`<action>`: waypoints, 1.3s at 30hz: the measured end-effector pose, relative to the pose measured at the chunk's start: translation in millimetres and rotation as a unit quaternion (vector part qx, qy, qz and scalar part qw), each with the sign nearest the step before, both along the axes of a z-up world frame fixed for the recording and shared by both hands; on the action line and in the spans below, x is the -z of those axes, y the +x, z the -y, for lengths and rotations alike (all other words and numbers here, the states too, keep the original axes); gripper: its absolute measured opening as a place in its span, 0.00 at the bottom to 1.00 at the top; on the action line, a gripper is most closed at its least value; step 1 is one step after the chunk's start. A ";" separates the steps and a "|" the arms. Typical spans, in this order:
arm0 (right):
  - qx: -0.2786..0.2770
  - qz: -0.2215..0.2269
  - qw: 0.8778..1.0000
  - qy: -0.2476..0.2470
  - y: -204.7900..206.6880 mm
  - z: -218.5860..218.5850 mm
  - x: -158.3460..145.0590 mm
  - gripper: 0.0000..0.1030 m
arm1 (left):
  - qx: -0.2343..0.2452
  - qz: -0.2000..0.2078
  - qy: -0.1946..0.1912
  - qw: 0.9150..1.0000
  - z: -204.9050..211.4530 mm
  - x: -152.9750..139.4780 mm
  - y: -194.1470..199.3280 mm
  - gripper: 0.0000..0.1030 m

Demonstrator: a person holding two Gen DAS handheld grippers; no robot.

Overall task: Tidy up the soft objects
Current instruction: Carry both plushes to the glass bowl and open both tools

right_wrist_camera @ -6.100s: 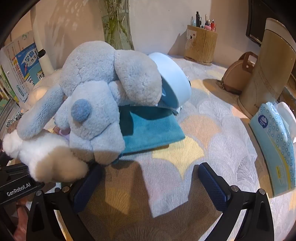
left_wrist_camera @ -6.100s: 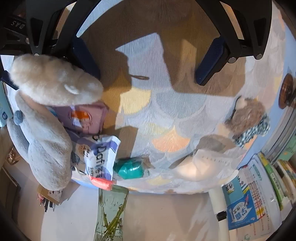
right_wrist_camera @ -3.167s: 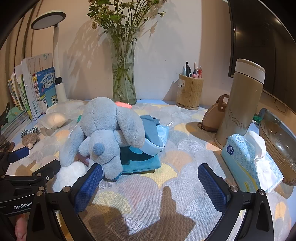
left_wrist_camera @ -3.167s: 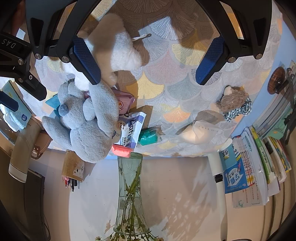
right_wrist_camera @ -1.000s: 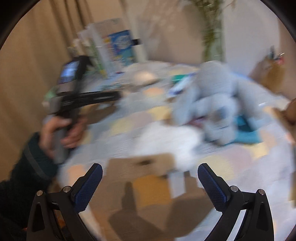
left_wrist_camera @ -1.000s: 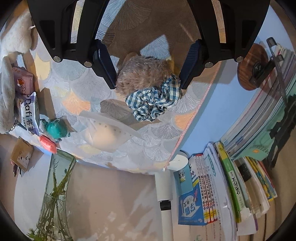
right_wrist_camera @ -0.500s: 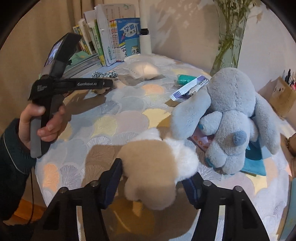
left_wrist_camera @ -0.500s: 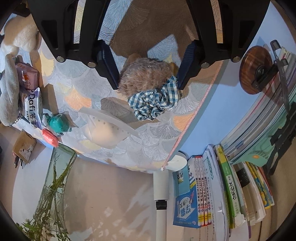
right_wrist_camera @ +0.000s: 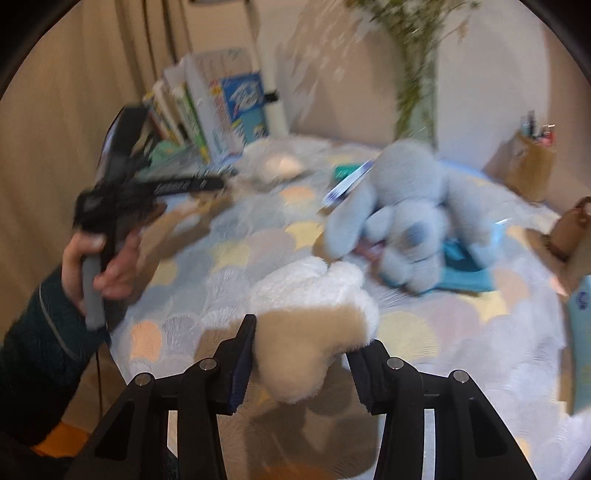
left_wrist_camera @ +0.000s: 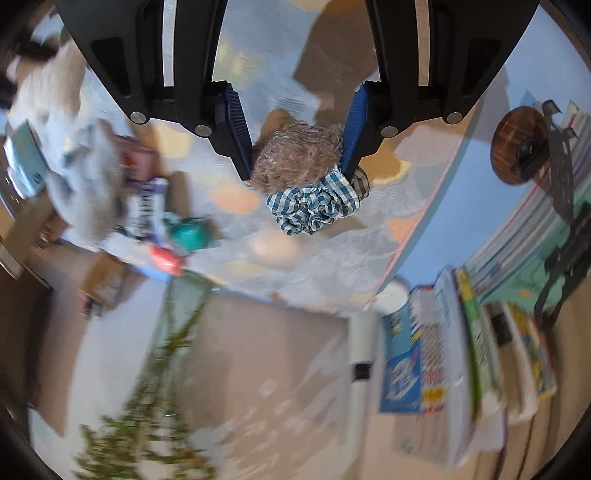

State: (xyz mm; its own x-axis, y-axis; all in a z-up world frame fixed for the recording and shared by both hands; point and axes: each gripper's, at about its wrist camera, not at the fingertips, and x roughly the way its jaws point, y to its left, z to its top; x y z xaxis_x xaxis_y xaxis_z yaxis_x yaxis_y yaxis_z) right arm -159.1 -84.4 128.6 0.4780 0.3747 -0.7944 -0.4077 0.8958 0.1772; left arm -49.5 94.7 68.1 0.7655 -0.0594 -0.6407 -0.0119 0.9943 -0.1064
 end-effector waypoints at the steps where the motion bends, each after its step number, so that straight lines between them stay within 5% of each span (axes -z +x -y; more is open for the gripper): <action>1: 0.008 0.008 1.000 0.005 -1.0 6.0 -7.1 0.44 | 0.007 0.004 0.006 1.000 6.6 -4.1 -2.7 0.42; 12: 0.173 0.106 0.979 0.010 -30.0 118.5 -81.8 0.44 | 0.137 0.091 0.033 0.986 136.1 -91.7 -26.5 0.42; 21: 0.358 0.154 0.921 0.013 -52.5 259.5 -128.1 0.44 | 0.267 0.149 0.025 0.952 297.7 -162.3 -8.6 0.42; 25: 0.437 0.123 0.891 0.016 -45.3 327.7 -133.3 0.44 | 0.312 0.136 0.017 0.940 358.4 -158.1 3.4 0.42; 29: 0.478 0.091 0.873 0.031 -36.3 378.6 -125.5 0.44 | 0.352 0.126 0.005 0.928 403.3 -147.1 5.1 0.42; 34: 0.507 0.057 0.860 0.027 -27.4 412.7 -109.1 0.45 | 0.431 0.101 0.033 0.896 465.5 -129.8 3.3 0.42; 39: 0.524 0.007 0.851 0.025 -17.9 434.9 -89.1 0.48 | 0.464 0.048 0.036 0.884 510.2 -99.5 12.2 0.46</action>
State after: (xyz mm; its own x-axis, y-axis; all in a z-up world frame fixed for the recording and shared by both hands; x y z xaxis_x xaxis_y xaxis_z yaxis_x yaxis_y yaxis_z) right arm -177.0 -519.3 217.7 0.5806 -0.2296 -0.7811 0.6077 0.7607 0.2281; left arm -37.3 -415.5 167.6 0.4592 -0.6522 -0.6032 0.8177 0.5756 0.0001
